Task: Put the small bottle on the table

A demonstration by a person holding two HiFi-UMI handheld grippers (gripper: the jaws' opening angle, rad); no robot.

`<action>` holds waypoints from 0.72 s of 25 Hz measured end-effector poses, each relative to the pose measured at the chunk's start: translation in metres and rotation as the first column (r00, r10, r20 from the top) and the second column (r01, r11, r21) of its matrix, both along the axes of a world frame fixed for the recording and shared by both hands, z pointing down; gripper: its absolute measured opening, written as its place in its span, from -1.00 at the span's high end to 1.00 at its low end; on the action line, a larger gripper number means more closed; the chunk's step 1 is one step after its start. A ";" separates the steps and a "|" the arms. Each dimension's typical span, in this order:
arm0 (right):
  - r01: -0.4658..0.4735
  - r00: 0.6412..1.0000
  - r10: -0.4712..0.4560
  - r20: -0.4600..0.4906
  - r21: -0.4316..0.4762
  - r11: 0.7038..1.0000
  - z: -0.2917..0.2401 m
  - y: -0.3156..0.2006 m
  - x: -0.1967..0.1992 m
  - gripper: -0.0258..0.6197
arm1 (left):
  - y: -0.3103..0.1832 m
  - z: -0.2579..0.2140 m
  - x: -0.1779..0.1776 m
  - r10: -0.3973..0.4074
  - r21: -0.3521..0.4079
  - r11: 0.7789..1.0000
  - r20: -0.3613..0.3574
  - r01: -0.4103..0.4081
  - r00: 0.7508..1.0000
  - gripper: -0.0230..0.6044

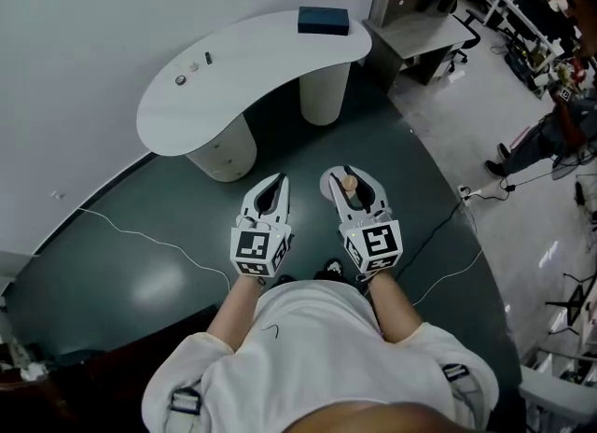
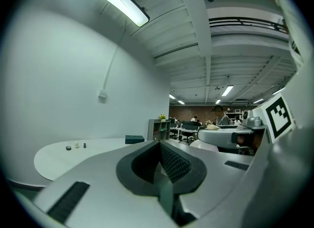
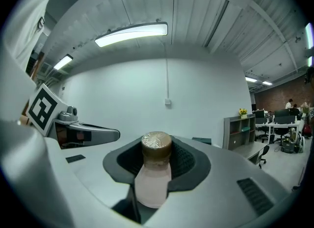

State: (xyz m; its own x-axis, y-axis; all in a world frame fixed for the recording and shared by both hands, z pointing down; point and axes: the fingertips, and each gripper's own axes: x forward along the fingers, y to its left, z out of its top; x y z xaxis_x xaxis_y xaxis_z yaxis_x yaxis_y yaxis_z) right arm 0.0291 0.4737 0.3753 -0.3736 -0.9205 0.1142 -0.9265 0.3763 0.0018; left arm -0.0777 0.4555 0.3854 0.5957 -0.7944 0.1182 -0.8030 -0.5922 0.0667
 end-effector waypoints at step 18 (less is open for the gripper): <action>0.119 0.992 -0.121 -0.025 -0.054 0.991 0.035 -0.016 0.062 0.56 | -0.002 0.030 0.065 -0.098 -0.056 0.994 0.003 0.098 0.995 0.89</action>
State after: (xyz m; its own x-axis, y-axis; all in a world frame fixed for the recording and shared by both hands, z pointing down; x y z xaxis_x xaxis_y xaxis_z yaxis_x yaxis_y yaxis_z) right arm 0.0913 0.4572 0.4098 -0.4768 -0.8618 0.1730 -0.8746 0.4849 0.0051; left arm -0.0125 0.4535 0.4156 0.5153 -0.8411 0.1646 -0.8570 -0.5061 0.0970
